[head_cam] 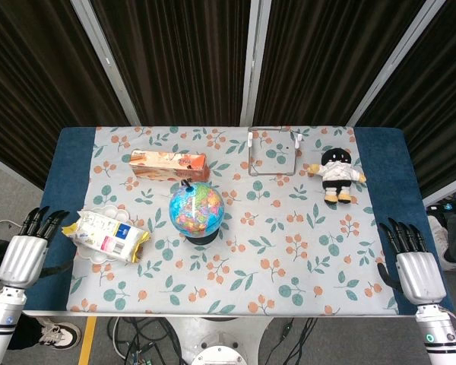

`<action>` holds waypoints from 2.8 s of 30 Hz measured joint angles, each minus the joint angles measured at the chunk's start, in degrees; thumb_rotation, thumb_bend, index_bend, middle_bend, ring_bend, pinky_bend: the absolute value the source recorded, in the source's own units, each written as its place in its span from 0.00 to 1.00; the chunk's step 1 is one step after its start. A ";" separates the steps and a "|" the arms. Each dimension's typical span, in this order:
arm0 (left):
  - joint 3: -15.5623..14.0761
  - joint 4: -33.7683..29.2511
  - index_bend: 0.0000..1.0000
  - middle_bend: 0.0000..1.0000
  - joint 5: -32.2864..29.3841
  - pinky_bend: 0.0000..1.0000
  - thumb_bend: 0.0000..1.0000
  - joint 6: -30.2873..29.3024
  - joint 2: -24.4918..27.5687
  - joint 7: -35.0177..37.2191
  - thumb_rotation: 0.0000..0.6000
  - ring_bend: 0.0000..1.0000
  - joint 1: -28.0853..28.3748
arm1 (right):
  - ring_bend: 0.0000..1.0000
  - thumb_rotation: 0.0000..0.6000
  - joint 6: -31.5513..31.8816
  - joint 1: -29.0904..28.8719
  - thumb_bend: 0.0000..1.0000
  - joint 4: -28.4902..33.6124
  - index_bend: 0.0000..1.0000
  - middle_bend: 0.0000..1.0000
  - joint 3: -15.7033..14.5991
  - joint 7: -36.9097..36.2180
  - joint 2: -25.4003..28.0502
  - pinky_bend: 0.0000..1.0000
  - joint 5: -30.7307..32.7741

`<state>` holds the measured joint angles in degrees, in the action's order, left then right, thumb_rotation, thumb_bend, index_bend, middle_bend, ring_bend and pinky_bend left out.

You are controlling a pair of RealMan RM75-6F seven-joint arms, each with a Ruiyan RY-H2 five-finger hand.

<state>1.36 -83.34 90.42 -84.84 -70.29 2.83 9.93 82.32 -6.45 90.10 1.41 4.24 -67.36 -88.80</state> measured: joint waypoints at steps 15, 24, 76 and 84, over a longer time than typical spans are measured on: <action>0.97 -1.97 0.12 0.12 2.55 0.00 0.06 -0.30 0.27 -0.66 1.00 0.00 1.97 | 0.00 1.00 -0.19 -0.02 0.30 0.03 0.00 0.00 -0.09 0.11 0.03 0.00 0.07; 2.17 -5.42 0.12 0.12 12.35 0.00 0.06 1.38 -0.97 -3.05 1.00 0.00 9.36 | 0.00 1.00 -0.89 -0.14 0.30 -1.23 0.00 0.00 0.06 -0.38 -0.36 0.00 0.89; 2.57 -7.92 0.11 0.23 9.16 0.00 0.05 7.87 -5.51 -9.60 1.00 0.00 20.43 | 0.00 1.00 -1.98 -0.43 0.30 -3.09 0.00 0.00 -0.05 -1.71 -1.05 0.00 1.62; 2.82 -7.30 0.11 0.13 11.55 0.00 0.06 5.85 -6.18 -8.69 1.00 0.00 20.79 | 0.00 1.00 -2.01 -0.43 0.30 -3.06 0.00 0.00 -0.06 -1.65 -1.06 0.00 1.71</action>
<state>4.18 -90.65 101.97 -78.99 -76.47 -5.86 30.72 80.32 -6.88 87.04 1.35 2.59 -68.42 -87.09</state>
